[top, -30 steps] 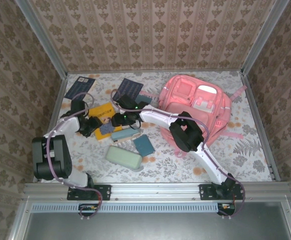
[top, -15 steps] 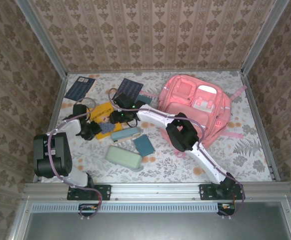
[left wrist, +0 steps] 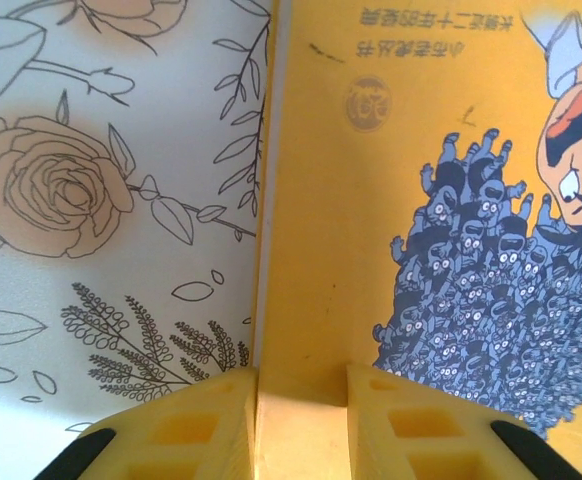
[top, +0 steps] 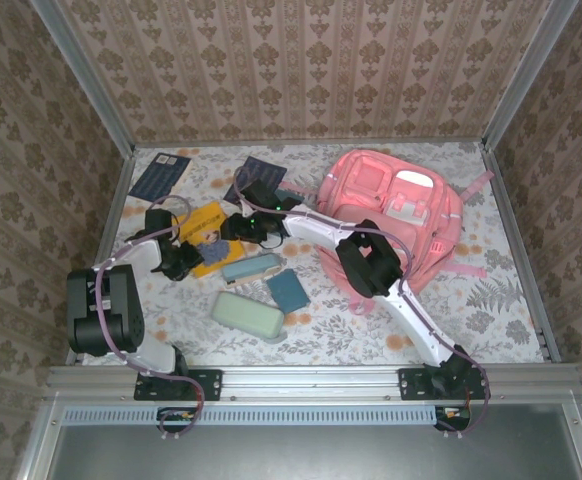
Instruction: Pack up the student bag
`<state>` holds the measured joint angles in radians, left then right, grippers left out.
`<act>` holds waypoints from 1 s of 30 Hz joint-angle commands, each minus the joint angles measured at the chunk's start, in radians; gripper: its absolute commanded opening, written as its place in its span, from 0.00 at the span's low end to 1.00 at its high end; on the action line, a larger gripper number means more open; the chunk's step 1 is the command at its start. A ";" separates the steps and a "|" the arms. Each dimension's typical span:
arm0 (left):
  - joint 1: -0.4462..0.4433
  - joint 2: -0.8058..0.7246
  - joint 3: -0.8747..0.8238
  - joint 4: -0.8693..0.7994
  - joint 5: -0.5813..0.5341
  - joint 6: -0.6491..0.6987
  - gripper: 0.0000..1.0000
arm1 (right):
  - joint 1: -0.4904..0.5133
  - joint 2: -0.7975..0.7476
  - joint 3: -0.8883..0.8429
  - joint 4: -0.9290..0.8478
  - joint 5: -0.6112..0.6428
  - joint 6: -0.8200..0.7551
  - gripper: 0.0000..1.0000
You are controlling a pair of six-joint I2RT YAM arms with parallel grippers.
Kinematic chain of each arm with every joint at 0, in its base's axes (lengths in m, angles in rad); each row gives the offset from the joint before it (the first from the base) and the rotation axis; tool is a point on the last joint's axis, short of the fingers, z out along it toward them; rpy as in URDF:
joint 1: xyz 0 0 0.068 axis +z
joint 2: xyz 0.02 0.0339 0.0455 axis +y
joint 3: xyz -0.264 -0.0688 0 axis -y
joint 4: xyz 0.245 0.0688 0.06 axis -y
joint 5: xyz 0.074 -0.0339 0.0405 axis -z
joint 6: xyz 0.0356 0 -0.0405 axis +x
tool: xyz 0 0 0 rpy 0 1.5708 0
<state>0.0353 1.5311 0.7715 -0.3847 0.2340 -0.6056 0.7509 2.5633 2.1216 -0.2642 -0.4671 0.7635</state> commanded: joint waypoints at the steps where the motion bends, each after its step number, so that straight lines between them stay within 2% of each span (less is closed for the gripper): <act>1: 0.000 0.034 -0.031 0.011 0.023 0.006 0.27 | 0.049 -0.076 -0.040 0.243 -0.255 0.155 0.49; 4: 0.001 0.033 -0.028 0.007 0.022 0.009 0.27 | 0.037 -0.078 -0.058 0.334 -0.313 0.220 0.45; 6: 0.000 0.035 -0.025 -0.001 0.018 0.012 0.27 | 0.035 -0.081 -0.051 0.291 -0.298 0.192 0.42; 7: 0.001 0.034 -0.023 -0.004 0.016 0.013 0.27 | 0.035 -0.080 -0.042 0.244 -0.274 0.162 0.38; 9: 0.000 0.031 -0.020 -0.007 0.015 0.015 0.27 | 0.028 -0.078 -0.030 0.169 -0.238 0.121 0.24; 11: 0.000 0.025 -0.018 -0.012 0.017 0.014 0.28 | 0.018 -0.082 -0.042 0.158 -0.220 0.118 0.13; 14: 0.002 -0.006 -0.004 -0.031 0.021 0.010 0.37 | 0.008 -0.107 -0.068 0.163 -0.198 0.109 0.01; 17: 0.011 -0.071 0.014 -0.050 0.049 -0.004 0.45 | 0.001 -0.157 -0.119 0.230 -0.183 0.116 0.00; 20: 0.030 -0.154 0.029 -0.054 0.103 -0.037 0.58 | -0.016 -0.218 -0.174 0.314 -0.169 0.160 0.00; 22: 0.043 -0.214 0.032 -0.039 0.150 -0.069 0.71 | -0.032 -0.265 -0.214 0.363 -0.159 0.192 0.00; 24: 0.055 -0.260 0.033 -0.005 0.200 -0.103 0.77 | -0.046 -0.311 -0.242 0.384 -0.158 0.209 0.00; 30: 0.058 -0.309 0.010 0.235 0.381 -0.286 0.82 | -0.094 -0.462 -0.370 0.481 -0.166 0.289 0.00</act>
<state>0.0887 1.2297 0.7807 -0.2951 0.4858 -0.7746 0.6807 2.2185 1.7901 0.0563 -0.6273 0.9947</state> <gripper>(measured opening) 0.826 0.161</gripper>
